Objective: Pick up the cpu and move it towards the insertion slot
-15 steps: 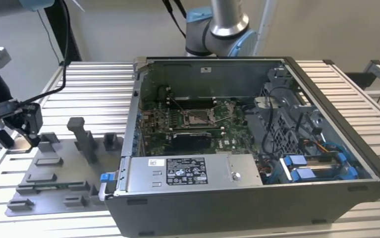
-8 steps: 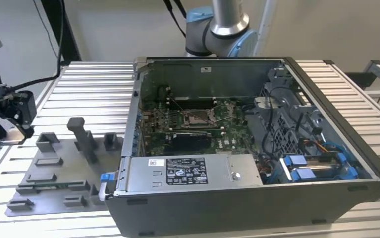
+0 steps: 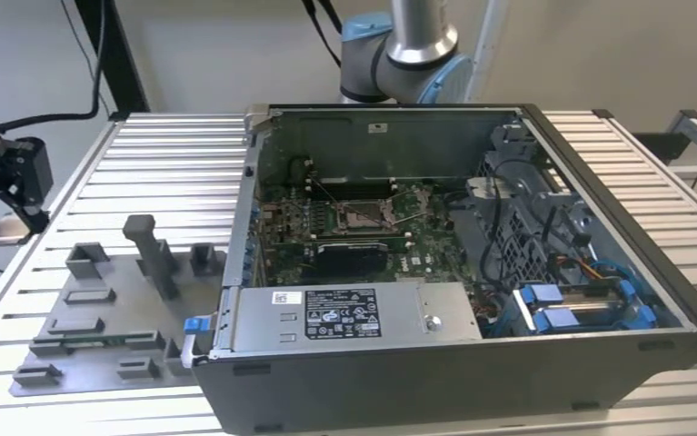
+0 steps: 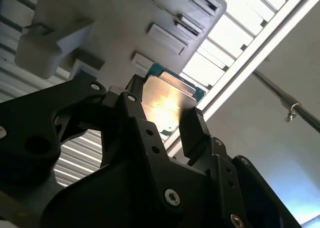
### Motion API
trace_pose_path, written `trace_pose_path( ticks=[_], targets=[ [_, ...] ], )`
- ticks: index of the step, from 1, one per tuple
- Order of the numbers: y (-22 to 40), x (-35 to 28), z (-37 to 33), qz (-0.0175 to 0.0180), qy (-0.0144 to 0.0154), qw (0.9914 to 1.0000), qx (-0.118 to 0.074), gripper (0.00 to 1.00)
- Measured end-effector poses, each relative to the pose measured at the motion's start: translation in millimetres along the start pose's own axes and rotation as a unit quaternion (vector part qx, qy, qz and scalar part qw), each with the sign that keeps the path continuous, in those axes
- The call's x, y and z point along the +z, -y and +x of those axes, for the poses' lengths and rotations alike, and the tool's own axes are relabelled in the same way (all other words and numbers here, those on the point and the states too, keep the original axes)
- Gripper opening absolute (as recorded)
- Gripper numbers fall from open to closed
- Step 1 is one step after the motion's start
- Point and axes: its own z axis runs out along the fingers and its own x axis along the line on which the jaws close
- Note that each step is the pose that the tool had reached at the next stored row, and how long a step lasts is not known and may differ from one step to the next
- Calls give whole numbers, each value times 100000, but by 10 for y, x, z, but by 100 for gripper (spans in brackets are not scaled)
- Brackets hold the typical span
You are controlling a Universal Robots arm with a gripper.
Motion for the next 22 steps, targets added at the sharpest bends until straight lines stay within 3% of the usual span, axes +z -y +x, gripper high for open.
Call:
trace_pose_path(
  ticks=[3, 5, 10, 13, 16, 22],
  targets=[
    [-6, -63, 0, -49, 85, 100000, 5, 0],
    [-10, -76, 0, -301, 303, 99999, -3, 0],
    [-21, -85, 0, -1876, 1226, 99975, -29, 0],
    [-26, -134, -1, -1935, 1287, 99973, -32, 0],
    [-32, -221, -1, -1930, 1290, 99973, -29, 0],
    [-42, -479, -2, -1905, 1289, 99974, -24, 0]
  ],
)
